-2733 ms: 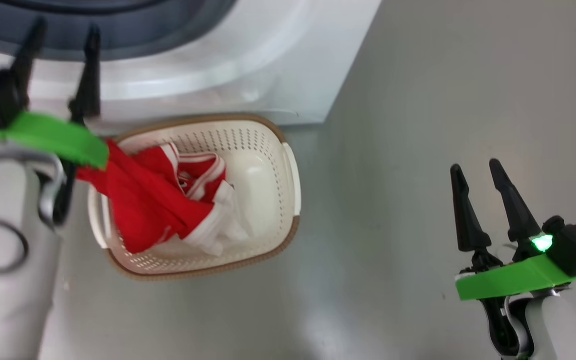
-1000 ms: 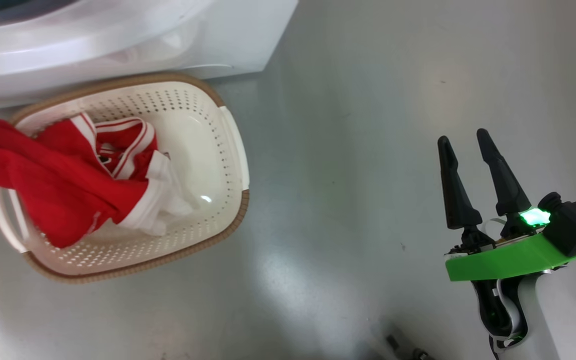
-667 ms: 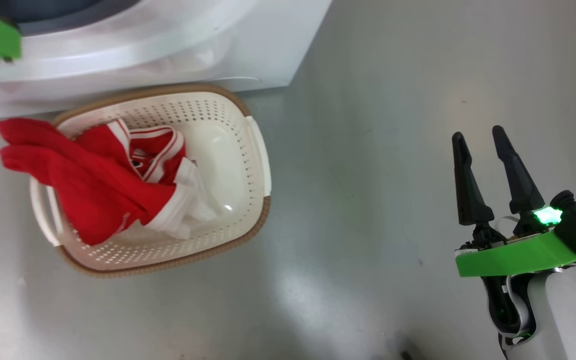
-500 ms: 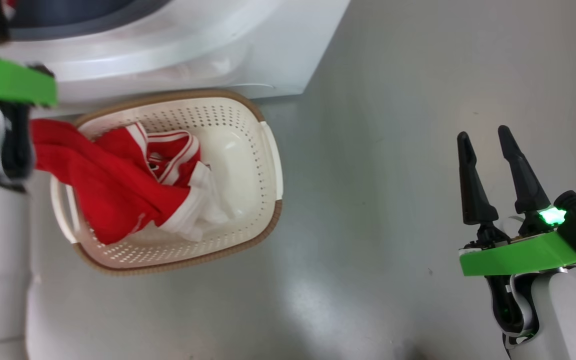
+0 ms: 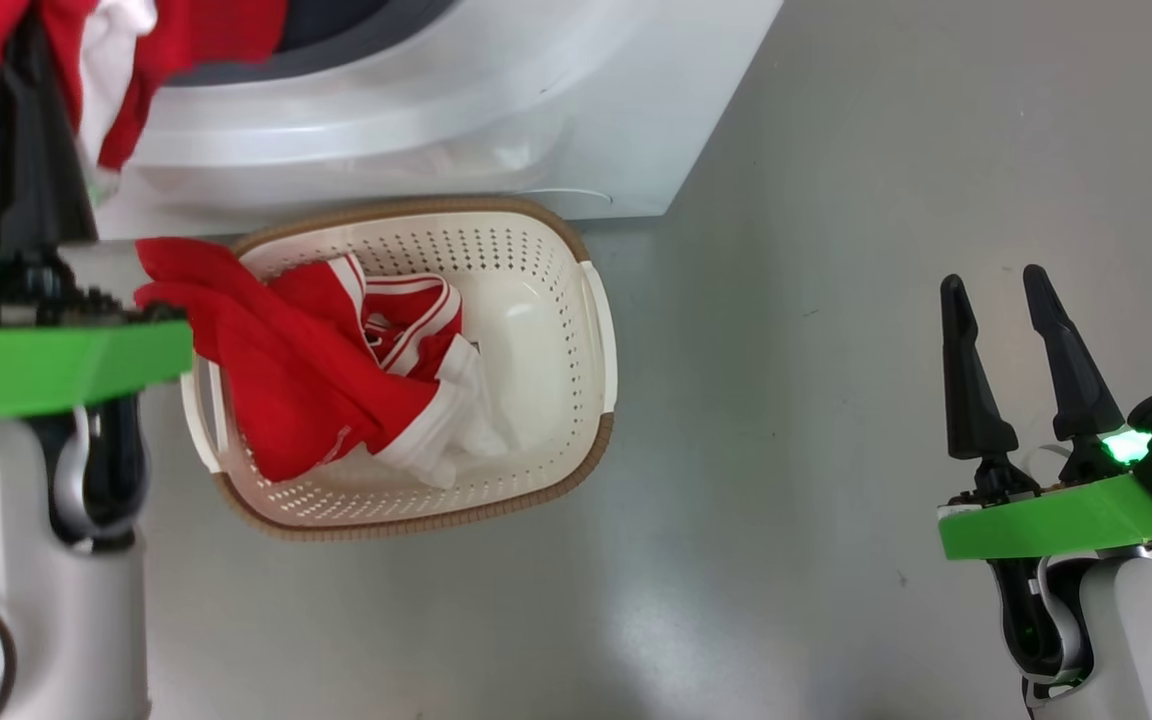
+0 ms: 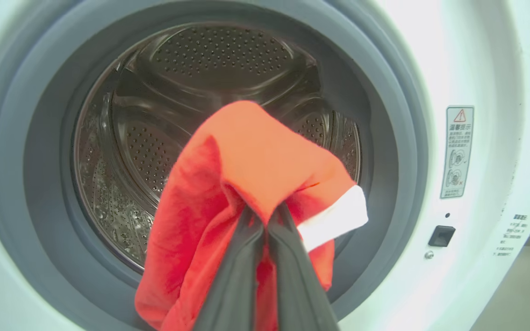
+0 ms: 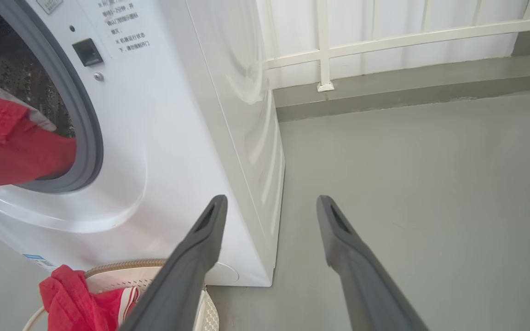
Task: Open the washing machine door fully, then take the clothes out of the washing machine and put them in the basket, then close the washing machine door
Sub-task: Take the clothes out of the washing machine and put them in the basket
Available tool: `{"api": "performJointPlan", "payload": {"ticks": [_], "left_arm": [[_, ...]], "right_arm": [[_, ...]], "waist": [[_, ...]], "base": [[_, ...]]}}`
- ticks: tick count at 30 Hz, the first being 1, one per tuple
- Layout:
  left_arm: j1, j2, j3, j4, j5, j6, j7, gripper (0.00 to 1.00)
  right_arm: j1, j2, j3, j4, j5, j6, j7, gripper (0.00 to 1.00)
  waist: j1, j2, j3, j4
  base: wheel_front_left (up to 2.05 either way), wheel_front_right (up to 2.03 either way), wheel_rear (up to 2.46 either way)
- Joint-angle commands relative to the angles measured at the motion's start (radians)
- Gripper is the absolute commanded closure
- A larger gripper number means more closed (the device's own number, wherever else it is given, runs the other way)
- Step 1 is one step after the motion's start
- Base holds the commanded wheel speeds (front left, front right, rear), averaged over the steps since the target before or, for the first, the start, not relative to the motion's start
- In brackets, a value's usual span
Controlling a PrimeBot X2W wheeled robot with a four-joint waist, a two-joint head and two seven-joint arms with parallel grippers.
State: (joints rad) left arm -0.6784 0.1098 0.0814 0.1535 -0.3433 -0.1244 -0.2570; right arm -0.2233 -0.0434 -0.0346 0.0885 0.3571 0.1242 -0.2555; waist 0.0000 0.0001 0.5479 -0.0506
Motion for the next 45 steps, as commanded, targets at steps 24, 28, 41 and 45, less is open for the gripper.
{"api": "performJointPlan", "payload": {"ticks": [24,28,41,45], "left_arm": [[0.239,-0.006,-0.064,0.039,0.027,-0.006,-0.005,1.00],[0.194,0.008,-0.090,0.183,0.027,-0.006,-0.005,1.00],[-0.022,0.081,-0.156,0.593,0.047,-0.006,-0.005,1.00],[-0.072,0.096,-0.175,0.662,0.056,-0.006,-0.005,1.00]], "right_arm": [[0.017,-0.007,0.043,-0.027,0.005,0.007,-0.006,0.00],[0.003,-0.007,0.042,-0.031,0.013,0.007,-0.006,0.00],[-0.052,-0.007,0.060,-0.046,0.047,0.007,-0.006,0.00],[-0.063,-0.007,0.066,-0.050,0.057,0.007,-0.006,0.00]], "waist": [[0.0000,-0.0001,0.051,-0.015],[0.0000,-0.0001,0.089,-0.023],[0.0000,-0.0001,0.225,-0.074],[0.0000,-0.0001,0.258,-0.086]], "base": [[0.00,0.00,0.00],[0.00,0.00,0.00],[0.00,0.00,0.00],[0.00,0.00,0.00]]}}
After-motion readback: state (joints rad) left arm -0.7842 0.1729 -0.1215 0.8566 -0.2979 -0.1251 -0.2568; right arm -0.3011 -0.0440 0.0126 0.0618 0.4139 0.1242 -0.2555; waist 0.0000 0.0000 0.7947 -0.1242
